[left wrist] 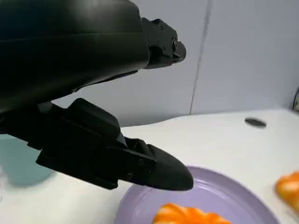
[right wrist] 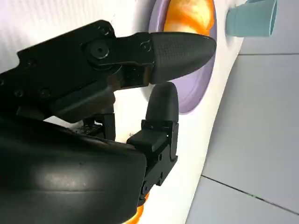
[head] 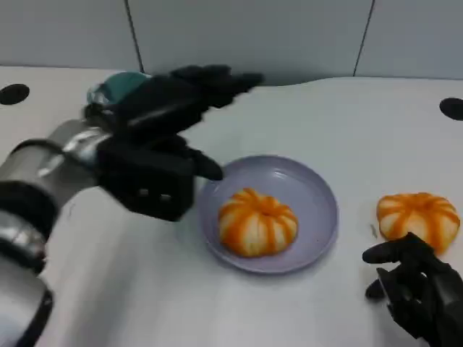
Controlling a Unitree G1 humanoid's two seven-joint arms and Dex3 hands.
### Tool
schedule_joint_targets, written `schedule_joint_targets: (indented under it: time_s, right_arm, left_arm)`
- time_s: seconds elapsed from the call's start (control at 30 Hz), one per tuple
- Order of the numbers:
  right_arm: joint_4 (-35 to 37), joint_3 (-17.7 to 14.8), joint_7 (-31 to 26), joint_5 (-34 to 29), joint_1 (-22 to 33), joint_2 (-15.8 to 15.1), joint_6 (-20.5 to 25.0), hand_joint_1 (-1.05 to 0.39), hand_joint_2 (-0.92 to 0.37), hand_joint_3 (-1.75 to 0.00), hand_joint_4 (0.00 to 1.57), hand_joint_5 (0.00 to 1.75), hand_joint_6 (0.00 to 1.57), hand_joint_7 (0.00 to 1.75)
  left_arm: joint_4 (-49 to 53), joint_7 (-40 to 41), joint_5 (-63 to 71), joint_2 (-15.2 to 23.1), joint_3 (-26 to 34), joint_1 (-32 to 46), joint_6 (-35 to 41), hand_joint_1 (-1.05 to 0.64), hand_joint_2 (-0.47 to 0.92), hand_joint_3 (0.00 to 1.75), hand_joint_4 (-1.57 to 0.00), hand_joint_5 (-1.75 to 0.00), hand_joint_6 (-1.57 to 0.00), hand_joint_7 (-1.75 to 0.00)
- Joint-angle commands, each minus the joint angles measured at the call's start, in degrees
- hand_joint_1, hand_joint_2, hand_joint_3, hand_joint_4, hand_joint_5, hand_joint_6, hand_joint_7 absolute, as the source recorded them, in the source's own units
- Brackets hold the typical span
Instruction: Grasp the bread from the table and place it into the plate.
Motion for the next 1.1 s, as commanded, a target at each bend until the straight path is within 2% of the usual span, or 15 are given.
schedule_joint_targets:
  time_s: [0.03,0.13,0.17,0.2,0.27,0.3,0.33,0.37,0.4,0.43,0.47,0.57,0.77,0.9,1.1]
  right_arm:
    - [0.2,-0.7,-0.1,0.9,-0.3,-0.6,-0.2,-0.22,-0.92,-0.44,0.48,1.53,0.41,1.37]
    - [0.3,-0.6,-0.2,0.7,-0.3,-0.7,-0.4,-0.22,-0.92,-0.44,0.48,1.53,0.41,1.37]
    - [0.4,-0.5,-0.3,0.4,-0.3,-0.8,-0.6,-0.21,-0.92,-0.44,0.48,1.53,0.41,1.37]
    - [0.3,-0.5,-0.5,0.1,-0.3,-0.8,-0.6,-0.21,-0.92,-0.44,0.48,1.53,0.41,1.37]
    - [0.1,-0.4,-0.4,0.0,-0.2,-0.9,-0.5,-0.21,-0.92,-0.44,0.48,1.53,0.41,1.37]
    - [0.4,-0.4,-0.3,0.1,-0.3,-1.0,-0.7,-0.21,-0.92,-0.44,0.47,1.53,0.41,1.37]
    - [0.6,-0.5,-0.2,0.2,-0.4,-1.1,-0.9,-0.21,-0.92,-0.45,0.47,1.53,0.41,1.36]
    - [0.7,-0.5,0.1,0.6,-0.5,-1.1,-0.8,-0.20,-0.92,-0.45,0.47,1.53,0.41,1.36]
    - [0.7,-0.6,0.3,0.8,-0.6,-1.1,-0.7,-0.21,-0.92,-0.45,0.48,1.53,0.41,1.36]
    - [0.6,-0.6,0.5,1.0,-0.8,-1.1,-0.3,-0.22,-0.92,-0.45,0.48,1.53,0.41,1.36]
    - [0.6,-0.7,0.6,1.0,-0.9,-1.2,-0.1,-0.22,-0.92,-0.45,0.48,1.53,0.41,1.36]
    - [1.0,-0.9,0.7,1.3,-1.3,-1.2,-0.1,-0.22,-0.92,-0.44,0.48,1.53,0.41,1.36]
    - [1.1,-0.8,0.7,1.5,-1.3,-1.3,-0.1,-0.22,-0.92,-0.44,0.48,1.53,0.41,1.36]
    - [2.5,-1.3,0.9,1.1,-1.6,-2.9,-2.1,-0.21,-0.92,-0.45,0.49,1.53,0.42,1.36]
    - [2.4,-1.4,1.0,1.2,-1.3,-3.3,-2.0,-0.21,-0.92,-0.45,0.50,1.53,0.41,1.37]
  left_arm:
    - [-5.2,-10.5,-14.9,2.5,8.0,11.1,-5.2,-0.84,0.92,0.14,0.00,0.00,-0.09,-0.04]
    - [-10.4,-13.5,-22.4,1.9,12.3,18.3,-7.3,-0.82,0.92,0.12,0.00,0.00,-0.10,-0.04]
    - [-13.5,-13.1,-26.2,1.3,14.6,23.1,-8.5,-0.75,0.92,0.12,-0.17,-0.09,-0.21,-0.09]
    - [-16.7,-13.0,-29.5,0.6,16.5,27.2,-8.6,-0.69,0.92,0.10,-0.27,-0.30,-0.33,-0.11]
    - [-22.6,-14.1,-35.3,-0.8,19.1,33.2,-6.1,-0.59,0.92,0.08,-0.27,-0.78,-0.46,-0.11]
    - [-25.8,-15.3,-38.4,-1.4,19.9,36.4,-3.5,-0.56,0.92,0.07,-0.28,-0.91,-0.50,-0.12]
    - [-28.4,-16.3,-40.4,-1.7,20.6,38.6,-1.4,-0.51,0.92,0.10,-0.26,-1.19,-0.48,-0.34]
    - [-30.7,-16.3,-41.4,-1.9,21.5,41.7,1.4,-0.50,0.92,0.11,-0.24,-1.30,-0.38,-0.59]
    - [-32.5,-16.3,-41.9,-2.0,22.2,43.9,3.5,-0.47,0.92,0.12,-0.30,-1.56,-0.32,-1.08]
    - [-34.0,-16.5,-42.7,-2.3,22.9,46.3,6.9,-0.46,0.92,0.12,-0.32,-1.65,-0.29,-1.30]
    - [-35.4,-16.6,-43.1,-2.5,23.4,47.9,9.6,-0.45,0.92,0.11,-0.36,-1.70,-0.29,-1.48]
    - [-34.7,-16.5,-41.4,-3.0,24.6,50.2,12.3,-0.39,0.92,0.11,-0.49,-1.74,-0.32,-1.71]
    - [-35.8,-17.2,-40.2,-3.9,26.2,50.7,13.8,-0.38,0.92,0.11,-0.53,-1.75,-0.33,-1.75]
    - [-25.1,-20.8,-40.5,-4.2,27.5,51.3,12.3,-0.26,0.91,0.11,-0.73,-1.75,-0.51,-1.75]
    - [-20.1,-23.9,-40.6,-5.8,29.7,49.7,10.7,-0.32,0.89,0.11,-0.78,-1.75,-0.55,-1.75]
